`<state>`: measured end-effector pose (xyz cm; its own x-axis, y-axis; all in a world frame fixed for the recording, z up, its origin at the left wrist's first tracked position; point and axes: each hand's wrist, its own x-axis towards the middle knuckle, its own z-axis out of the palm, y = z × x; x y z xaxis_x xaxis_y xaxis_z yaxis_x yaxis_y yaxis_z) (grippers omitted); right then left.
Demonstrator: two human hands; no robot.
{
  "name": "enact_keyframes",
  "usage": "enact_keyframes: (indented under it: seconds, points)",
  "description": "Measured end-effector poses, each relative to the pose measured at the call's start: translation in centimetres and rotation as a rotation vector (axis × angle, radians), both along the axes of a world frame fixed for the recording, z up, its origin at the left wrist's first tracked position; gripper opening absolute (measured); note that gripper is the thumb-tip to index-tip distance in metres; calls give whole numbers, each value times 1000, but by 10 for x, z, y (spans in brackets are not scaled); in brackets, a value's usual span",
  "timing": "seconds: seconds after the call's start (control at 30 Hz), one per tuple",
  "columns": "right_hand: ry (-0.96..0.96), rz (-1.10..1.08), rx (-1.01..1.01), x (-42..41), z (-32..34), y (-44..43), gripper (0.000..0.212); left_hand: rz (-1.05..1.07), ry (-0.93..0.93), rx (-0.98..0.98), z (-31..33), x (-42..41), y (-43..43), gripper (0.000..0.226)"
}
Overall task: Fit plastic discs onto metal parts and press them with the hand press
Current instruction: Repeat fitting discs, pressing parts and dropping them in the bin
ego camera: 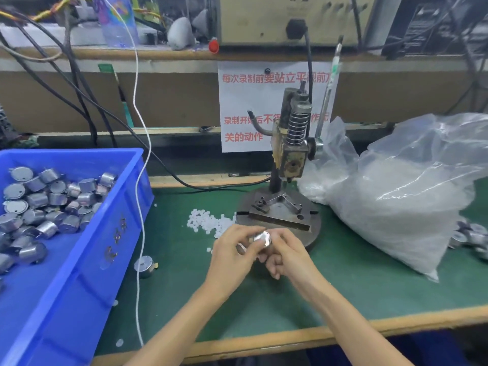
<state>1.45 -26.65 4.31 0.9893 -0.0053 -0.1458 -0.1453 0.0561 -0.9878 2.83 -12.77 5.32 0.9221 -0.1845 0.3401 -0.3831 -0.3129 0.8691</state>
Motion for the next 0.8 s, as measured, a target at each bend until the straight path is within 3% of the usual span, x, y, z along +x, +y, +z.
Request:
enact_keyframes:
  seconds: [0.1,0.23,0.4,0.5,0.6,0.8]
  points:
    - [-106,-105,-63,10,5,-10,6,60,71,-22,8,22,-24,13]
    - [-170,-181,-392,39,21,-31,8,130,54,85,12,53,-50,6]
    - [-138,-208,-573,64,24,-50,11,100,-3,293,6,80,-56,18]
    - [-150,-258,-609,67,19,-50,10,39,20,350,1,86,-52,39]
    - [-162,-304,-585,66,19,-52,11,120,-74,399,-1,91,-61,33]
    - [-308,-496,-637,71,66,-72,13,192,-5,322,-11,97,-72,30]
